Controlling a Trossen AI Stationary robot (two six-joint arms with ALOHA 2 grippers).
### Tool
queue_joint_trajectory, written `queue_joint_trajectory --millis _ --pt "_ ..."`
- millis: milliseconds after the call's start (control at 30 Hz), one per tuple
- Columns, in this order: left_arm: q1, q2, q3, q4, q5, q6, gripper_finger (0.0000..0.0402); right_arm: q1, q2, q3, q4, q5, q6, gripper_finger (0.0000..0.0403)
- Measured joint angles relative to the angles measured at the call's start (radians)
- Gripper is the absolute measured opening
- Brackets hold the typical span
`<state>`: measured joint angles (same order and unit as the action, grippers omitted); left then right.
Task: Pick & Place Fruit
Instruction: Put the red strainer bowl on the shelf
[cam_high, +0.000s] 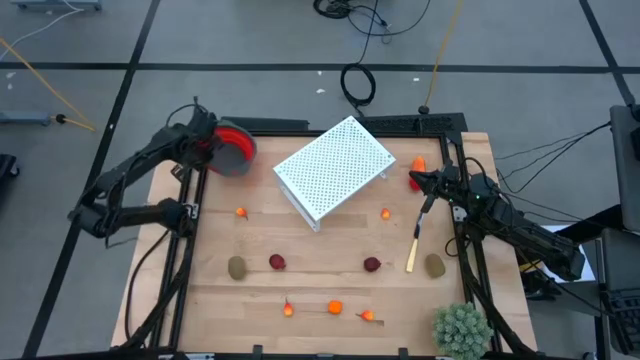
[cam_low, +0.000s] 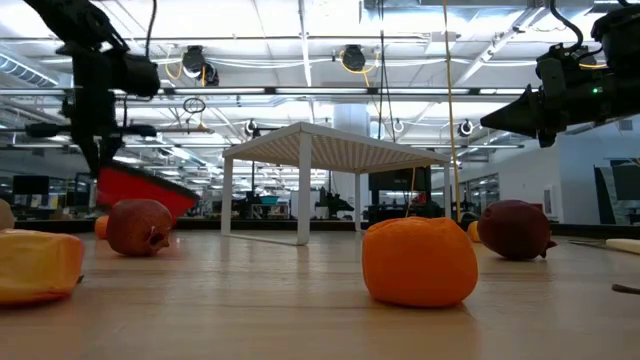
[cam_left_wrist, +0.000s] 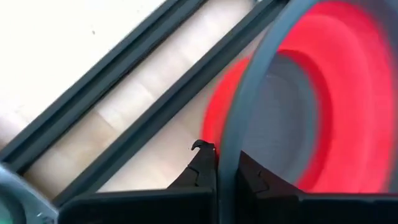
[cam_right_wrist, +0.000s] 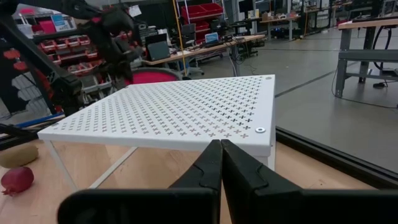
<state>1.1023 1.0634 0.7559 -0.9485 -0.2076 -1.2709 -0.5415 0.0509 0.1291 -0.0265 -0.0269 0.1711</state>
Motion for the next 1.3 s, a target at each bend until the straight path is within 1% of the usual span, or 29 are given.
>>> queue_joint_trajectory --millis 267,400,600,767,1067,1300 --pt "0.0 -0.172 -0.001 0.029 0.002 -0.003 0.0005 0.0 0.0 0.0 0.0 0.0 0.0 0.0" --pt "-0.02 -0.249 -0.001 0.095 0.006 0.005 0.0004 0.0 0.0 0.0 0.0 0.0 0.0 0.0" --pt "-0.066 -0.329 -0.001 0.288 0.055 0.003 0.0004 0.0 0.0 0.0 0.0 0.0 0.0 0.0" --pt "-0.118 -0.338 0.0 0.483 0.116 0.022 0.0003 0.0 0.0 0.0 0.0 0.0 0.0 0.0" --pt "-0.191 -0.335 0.0 0.911 0.295 0.18 0.0004 0.0 0.0 0.0 0.0 0.0 0.0 0.0" --pt "-0.265 -0.328 0.0 1.125 0.397 0.298 0.0003 0.0 0.0 0.0 0.0 0.0 0.0 0.0"
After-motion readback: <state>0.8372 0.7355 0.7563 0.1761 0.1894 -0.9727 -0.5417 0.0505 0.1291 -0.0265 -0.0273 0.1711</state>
